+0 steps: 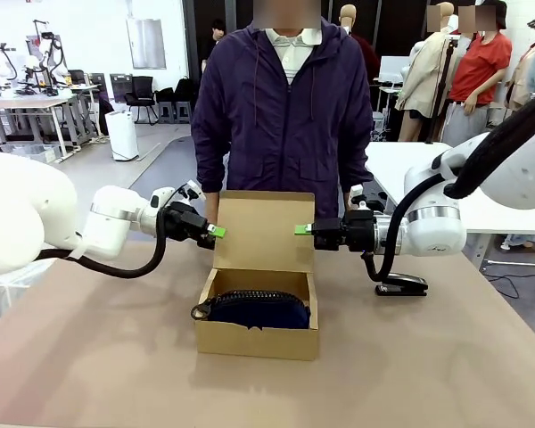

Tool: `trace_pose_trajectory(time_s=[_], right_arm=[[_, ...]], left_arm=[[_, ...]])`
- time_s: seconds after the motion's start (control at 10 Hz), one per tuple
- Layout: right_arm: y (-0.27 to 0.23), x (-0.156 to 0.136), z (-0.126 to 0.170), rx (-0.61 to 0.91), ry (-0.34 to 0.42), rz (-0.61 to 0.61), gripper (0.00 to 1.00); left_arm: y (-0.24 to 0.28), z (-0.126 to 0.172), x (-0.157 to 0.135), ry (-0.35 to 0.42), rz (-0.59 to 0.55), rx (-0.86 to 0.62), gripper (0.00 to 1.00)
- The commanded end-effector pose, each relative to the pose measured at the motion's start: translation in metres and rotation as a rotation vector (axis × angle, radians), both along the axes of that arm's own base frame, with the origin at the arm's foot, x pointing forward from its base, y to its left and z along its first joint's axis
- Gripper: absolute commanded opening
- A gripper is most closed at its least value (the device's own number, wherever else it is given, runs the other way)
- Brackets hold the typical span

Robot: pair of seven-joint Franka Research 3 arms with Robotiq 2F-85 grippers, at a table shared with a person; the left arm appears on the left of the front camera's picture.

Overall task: Pack the items into the box.
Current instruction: Close the Mailer Box.

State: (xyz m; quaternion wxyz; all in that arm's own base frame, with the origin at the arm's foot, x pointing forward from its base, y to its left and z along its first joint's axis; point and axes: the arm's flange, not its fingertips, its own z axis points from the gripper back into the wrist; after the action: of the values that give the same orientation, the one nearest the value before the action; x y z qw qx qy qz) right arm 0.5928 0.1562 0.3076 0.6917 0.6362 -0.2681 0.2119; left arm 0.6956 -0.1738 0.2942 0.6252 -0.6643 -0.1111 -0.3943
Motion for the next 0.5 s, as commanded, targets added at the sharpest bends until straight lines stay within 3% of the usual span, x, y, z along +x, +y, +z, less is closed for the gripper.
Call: trace_pose_trajectory(time_s=[0.0, 0.2, 0.4], right_arm=[[-0.005, -0.021, 0.002, 0.012, -0.121, 0.025, 0.63], [-0.006, -0.031, 0.004, -0.005, -0.296, 0.015, 0.63], [-0.007, -0.041, -0.002, -0.025, -0.377, -0.001, 0.63]], left_arm=[[0.001, 0.002, -0.035, -0.199, -0.010, 0.005, 0.65], [0.002, 0.005, -0.044, -0.324, -0.027, -0.044, 0.65], [0.006, 0.010, -0.055, -0.401, -0.068, -0.122, 0.65]])
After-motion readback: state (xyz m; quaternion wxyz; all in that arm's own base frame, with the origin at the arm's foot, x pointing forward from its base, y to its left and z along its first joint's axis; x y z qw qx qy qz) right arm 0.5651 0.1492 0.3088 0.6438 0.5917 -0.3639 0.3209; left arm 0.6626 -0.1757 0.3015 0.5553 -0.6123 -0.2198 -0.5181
